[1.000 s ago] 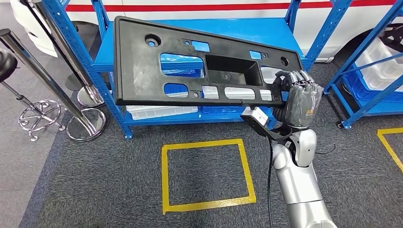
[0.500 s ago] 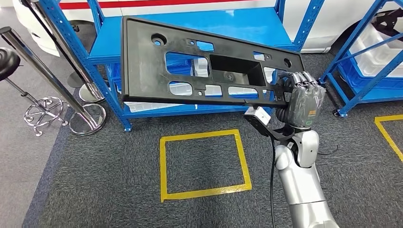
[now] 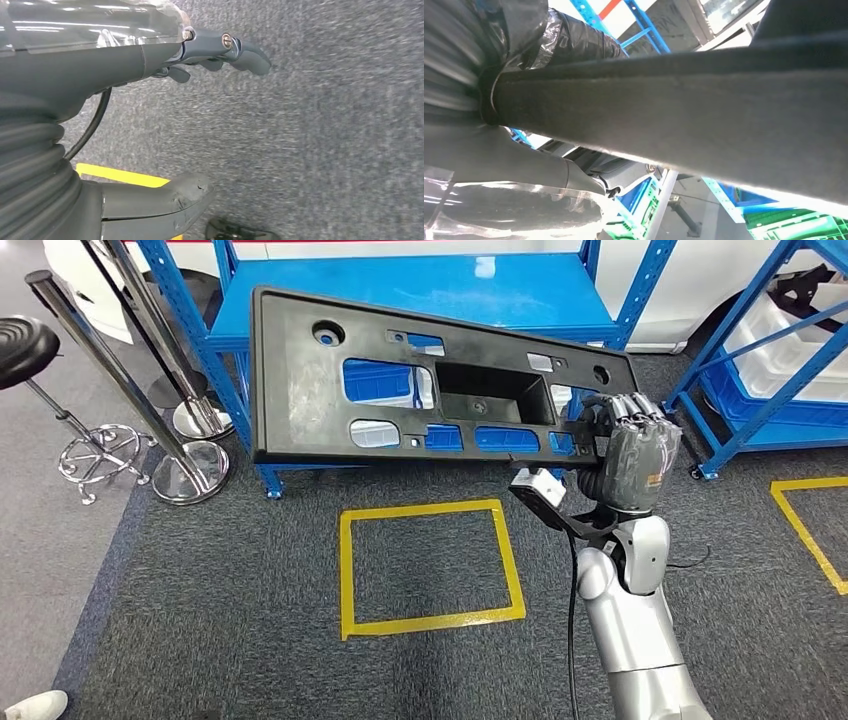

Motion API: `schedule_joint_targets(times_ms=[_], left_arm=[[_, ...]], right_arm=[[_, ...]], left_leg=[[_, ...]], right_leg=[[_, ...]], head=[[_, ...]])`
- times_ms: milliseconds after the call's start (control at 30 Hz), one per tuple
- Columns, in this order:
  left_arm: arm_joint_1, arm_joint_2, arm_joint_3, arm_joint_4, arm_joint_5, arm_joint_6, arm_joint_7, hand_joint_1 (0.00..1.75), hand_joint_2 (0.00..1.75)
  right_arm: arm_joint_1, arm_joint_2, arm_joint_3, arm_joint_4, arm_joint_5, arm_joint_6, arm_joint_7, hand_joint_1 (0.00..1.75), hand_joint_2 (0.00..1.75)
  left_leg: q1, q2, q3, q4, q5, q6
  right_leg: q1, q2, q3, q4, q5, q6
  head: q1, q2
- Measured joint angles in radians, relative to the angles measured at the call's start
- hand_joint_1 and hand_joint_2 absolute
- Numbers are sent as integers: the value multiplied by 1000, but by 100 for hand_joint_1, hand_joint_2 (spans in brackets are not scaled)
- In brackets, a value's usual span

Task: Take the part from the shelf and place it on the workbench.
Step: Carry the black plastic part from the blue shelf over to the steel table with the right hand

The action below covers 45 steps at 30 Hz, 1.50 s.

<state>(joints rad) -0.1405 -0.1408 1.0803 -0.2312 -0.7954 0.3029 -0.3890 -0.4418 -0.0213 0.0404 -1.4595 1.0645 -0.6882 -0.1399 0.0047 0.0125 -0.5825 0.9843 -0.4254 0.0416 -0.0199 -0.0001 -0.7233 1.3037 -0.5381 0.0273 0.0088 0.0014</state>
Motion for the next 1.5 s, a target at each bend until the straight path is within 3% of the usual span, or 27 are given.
schedule_joint_targets(times_ms=[67,133,200,267,300,367,433,467,500,567,633,667,733,800,833,933,967,1000,1033,1100,1167,1267,1333,1433,1467,1500], left_arm=[[0,0,0,0,0,0,1,0,175],[-1,0,0,0,1,0,1,0,175],[-2,0,0,0,3,0,0,0,175],[0,0,0,0,6,0,0,0,175],[2,-1,0,0,8,0,0,0,175],[5,-2,0,0,10,0,-2,0,175],[5,-3,0,0,12,0,-3,0,175],[5,-3,0,0,12,0,-3,0,175],[5,-3,0,0,12,0,-3,0,175],[4,-3,0,0,13,0,-6,0,175],[2,-2,0,0,13,1,-17,0,175],[1,-2,0,0,13,3,-24,0,175],[0,-1,0,0,14,6,-34,0,175],[1,-3,0,0,15,8,-35,0,175],[1,-4,0,0,15,8,-35,0,175],[1,-4,0,0,16,8,-35,0,175],[2,-4,0,0,17,8,-35,0,175],[3,-5,0,0,18,8,-35,0,175],[3,-5,0,0,19,8,-35,0,175],[3,-7,0,0,20,8,-37,0,175],[2,-8,0,0,21,8,-38,0,175],[2,-8,0,0,23,9,-39,0,175],[2,-8,0,0,23,9,-39,0,175],[2,-9,0,0,23,9,-38,0,175],[3,-8,0,0,22,9,-38,0,175],[4,-8,0,0,22,9,-38,0,175]], right_arm=[[-1,-2,0,0,-2,0,2,175,175],[-4,-3,0,-1,-6,0,3,175,175],[-6,-3,0,-2,-16,0,4,175,175],[-6,-3,0,-1,-27,1,5,175,175],[-7,-3,0,-1,-32,1,5,175,175],[-8,-3,0,-1,-40,1,5,175,175],[-7,-3,0,-1,-46,1,5,175,175],[-6,-3,0,-1,-48,1,5,175,175],[-6,-3,0,-1,-50,1,5,175,175],[-5,-3,0,-1,-51,1,5,175,175],[-5,-4,0,-1,-53,1,5,175,175],[-5,-5,0,-1,-54,1,4,175,175],[-5,-6,0,-1,-57,1,3,175,175],[-5,-10,0,-1,-59,1,2,175,175],[-5,-12,0,-1,-60,1,2,175,175],[0,-17,0,-1,-63,1,3,175,175],[3,-18,0,-1,-65,1,3,175,175],[4,-18,0,-1,-67,2,3,175,175],[5,-19,0,-1,-70,3,2,175,175],[4,-20,0,-1,-80,5,2,175,175],[3,-22,0,-2,-91,6,0,175,175],[5,-26,0,-3,-105,8,-1,175,175],[5,-28,1,-4,-114,9,-2,175,175],[5,-29,1,-8,-124,9,-5,175,175],[6,-29,0,-9,-126,10,-6,175,175],[7,-30,0,-9,-126,10,-6,175,175]], left_leg=[[2,0,-31,17,13,-8],[0,-1,-54,33,22,-18],[-1,-2,-65,38,36,-31],[1,-4,-75,40,40,-44],[4,-5,-84,55,20,-50],[7,-6,-115,144,-68,-57],[7,-6,-146,273,-148,-61],[7,-6,-147,314,-157,-61],[7,-7,-133,324,-144,-59],[5,-7,-50,235,-93,-49],[0,-8,51,92,-85,-36],[-4,-9,79,45,-93,-31],[-7,-8,89,9,-97,-23],[-3,-5,84,-4,-77,-10],[0,-3,80,-10,-66,-4],[0,-1,58,-10,-46,4],[0,-1,50,-6,-42,3],[1,-1,42,-1,-40,2],[1,-1,36,5,-39,1],[1,-2,24,21,-42,-5],[-1,-3,12,36,-44,-16],[-1,-3,1,42,-42,-33],[1,-4,-14,75,-69,-43],[5,-5,-90,251,-164,-54],[5,-5,-110,301,-180,-56],[5,-6,-114,318,-177,-55]], right_leg=[[-6,0,78,-78,45,3],[-3,1,168,-203,30,-3],[5,1,198,-260,9,-17],[5,-1,185,-266,23,-37],[4,-3,176,-267,33,-47],[4,-5,154,-269,54,-62],[8,-5,129,-268,73,-68],[10,-5,116,-266,83,-68],[12,-5,103,-264,91,-68],[15,-4,81,-260,105,-65],[17,-4,69,-257,117,-58],[17,-5,66,-257,123,-53],[16,-7,65,-262,137,-40],[15,-5,56,-254,131,-28],[15,-3,44,-227,107,-23],[9,-1,-20,-51,-3,-12],[7,-1,-31,-9,-19,-9],[4,-1,-23,-2,-17,-6],[2,-1,3,-34,2,-4],[-1,-2,84,-159,45,-5],[2,-1,125,-237,58,-14],[5,0,119,-247,62,-33],[2,1,118,-254,71,-47],[3,4,109,-256,79,-59],[4,7,106,-255,80,-60],[5,11,105,-254,81,-61]], head=[[0,0],[0,0],[-1,0],[-1,0],[-1,0],[-1,0],[-1,0],[-1,0],[-1,0],[-1,0],[-1,0],[-1,0],[-1,0],[0,0],[0,0],[0,0],[0,0],[0,0],[0,0],[0,0],[0,0],[-1,0],[-1,0],[-1,0],[-1,0],[-1,0]])
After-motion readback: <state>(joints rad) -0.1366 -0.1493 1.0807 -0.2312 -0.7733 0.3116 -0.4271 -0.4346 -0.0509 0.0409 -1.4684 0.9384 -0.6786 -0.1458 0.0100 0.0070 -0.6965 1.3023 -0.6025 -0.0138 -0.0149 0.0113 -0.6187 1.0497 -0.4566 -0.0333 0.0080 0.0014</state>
